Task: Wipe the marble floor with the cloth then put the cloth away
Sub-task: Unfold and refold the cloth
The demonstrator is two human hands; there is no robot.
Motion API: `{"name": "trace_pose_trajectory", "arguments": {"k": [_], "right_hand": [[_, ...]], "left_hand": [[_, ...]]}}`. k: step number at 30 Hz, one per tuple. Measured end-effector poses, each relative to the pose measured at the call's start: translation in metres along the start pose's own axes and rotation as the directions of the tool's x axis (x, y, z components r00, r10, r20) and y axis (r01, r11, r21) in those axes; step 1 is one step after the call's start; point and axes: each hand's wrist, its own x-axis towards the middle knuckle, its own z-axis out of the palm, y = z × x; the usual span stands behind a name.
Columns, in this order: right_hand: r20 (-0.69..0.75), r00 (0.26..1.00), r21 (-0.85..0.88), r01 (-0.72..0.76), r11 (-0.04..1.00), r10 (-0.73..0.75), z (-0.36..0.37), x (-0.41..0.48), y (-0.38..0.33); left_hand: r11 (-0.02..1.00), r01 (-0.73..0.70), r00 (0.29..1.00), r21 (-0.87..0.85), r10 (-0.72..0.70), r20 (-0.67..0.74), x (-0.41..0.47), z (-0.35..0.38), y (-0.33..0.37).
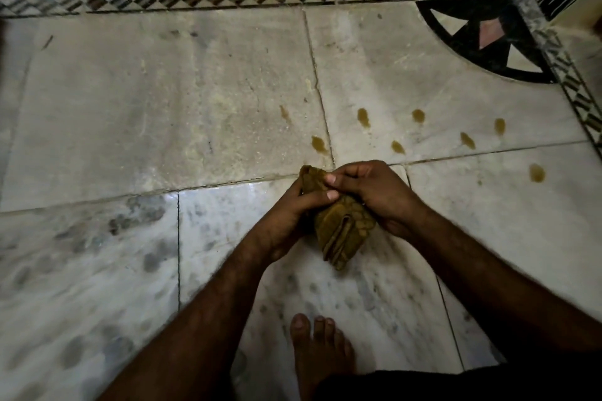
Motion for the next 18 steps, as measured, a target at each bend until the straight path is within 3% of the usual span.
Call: {"name": "trace_pose_trajectory", "arguments": {"k": [4,8,13,16,18], "right_hand": [[0.058,0.998,0.000,-0.032,1.000,0.031,-0.014,0.000,-0.032],[0.080,0.996,-0.008,-0.028,1.000,0.028,-0.025,0.001,-0.058],[-0.013,1.000,-0.053,-0.018,0.998,0.017,-0.054,0.007,-0.072],[-0.091,0.996,-0.211,-0.013,0.977,-0.006,-0.067,0.007,-0.063],[-0.098,0.995,-0.220,0.009,0.976,-0.031,-0.067,0.004,-0.057]], "left_hand": [[0.970,0.091,0.996,-0.224,-0.085,0.038,-0.004,0.002,0.015],[0.869,0.159,0.985,-0.468,-0.105,0.140,-0.008,0.012,0.023],[0.840,0.276,0.951,-0.467,-0.168,0.261,-0.010,0.011,0.020],[0.811,0.265,0.950,-0.521,-0.129,0.284,-0.009,0.009,0.020],[0.789,0.249,0.948,-0.561,-0.081,0.308,-0.007,0.008,0.021]]}}
